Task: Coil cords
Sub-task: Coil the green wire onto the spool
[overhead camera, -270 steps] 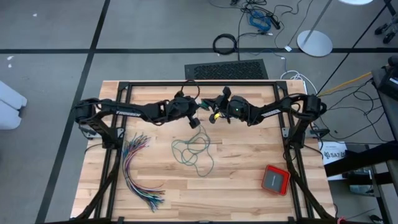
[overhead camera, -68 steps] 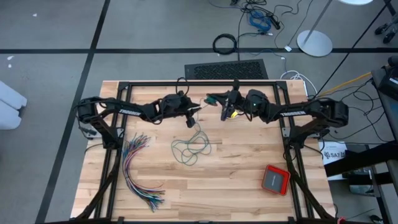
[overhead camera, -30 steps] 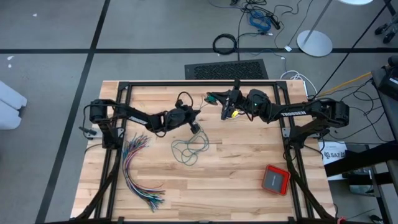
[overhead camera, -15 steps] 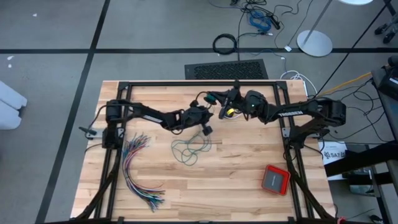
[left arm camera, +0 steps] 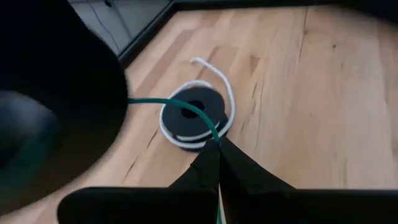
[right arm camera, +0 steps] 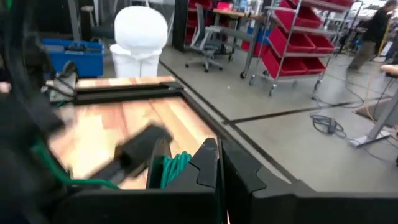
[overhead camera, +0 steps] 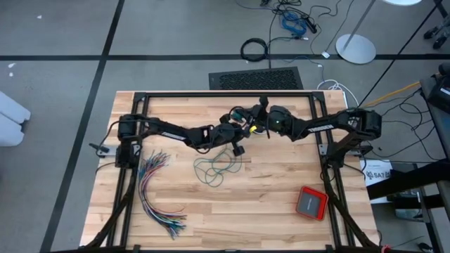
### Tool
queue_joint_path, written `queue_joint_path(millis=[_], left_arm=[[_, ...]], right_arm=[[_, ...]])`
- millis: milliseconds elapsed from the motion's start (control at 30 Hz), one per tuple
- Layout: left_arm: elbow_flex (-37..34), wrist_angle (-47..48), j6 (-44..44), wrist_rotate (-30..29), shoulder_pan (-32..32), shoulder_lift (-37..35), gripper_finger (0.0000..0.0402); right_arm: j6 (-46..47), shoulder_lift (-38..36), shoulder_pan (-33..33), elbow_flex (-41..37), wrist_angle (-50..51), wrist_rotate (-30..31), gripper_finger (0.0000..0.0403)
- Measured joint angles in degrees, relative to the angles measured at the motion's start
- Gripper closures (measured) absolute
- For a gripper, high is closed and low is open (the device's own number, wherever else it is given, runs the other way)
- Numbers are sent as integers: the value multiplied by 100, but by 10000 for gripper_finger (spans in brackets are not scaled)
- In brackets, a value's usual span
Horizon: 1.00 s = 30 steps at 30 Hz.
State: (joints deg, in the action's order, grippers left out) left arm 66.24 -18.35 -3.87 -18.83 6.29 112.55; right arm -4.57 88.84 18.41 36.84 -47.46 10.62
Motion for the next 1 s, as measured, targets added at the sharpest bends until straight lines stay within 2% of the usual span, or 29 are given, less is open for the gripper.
queue_joint_path(millis=[333, 633, 867, 1000], left_arm=[[14, 498, -247, -102, -13, -587, 401], [20, 1426, -607, -784, -57, -1204, 402], [17, 2147, -874, -1092, 78, -1485, 402], [17, 2344, -931, -1024, 194, -1499, 401]], right_arm=[[-59, 0, -11, -45, 353, 34, 403], [38, 0, -15, -343, 88, -7, 403], [48, -5, -77, -356, 74, -242, 403], [35, -7, -196, -356, 27, -331, 403]])
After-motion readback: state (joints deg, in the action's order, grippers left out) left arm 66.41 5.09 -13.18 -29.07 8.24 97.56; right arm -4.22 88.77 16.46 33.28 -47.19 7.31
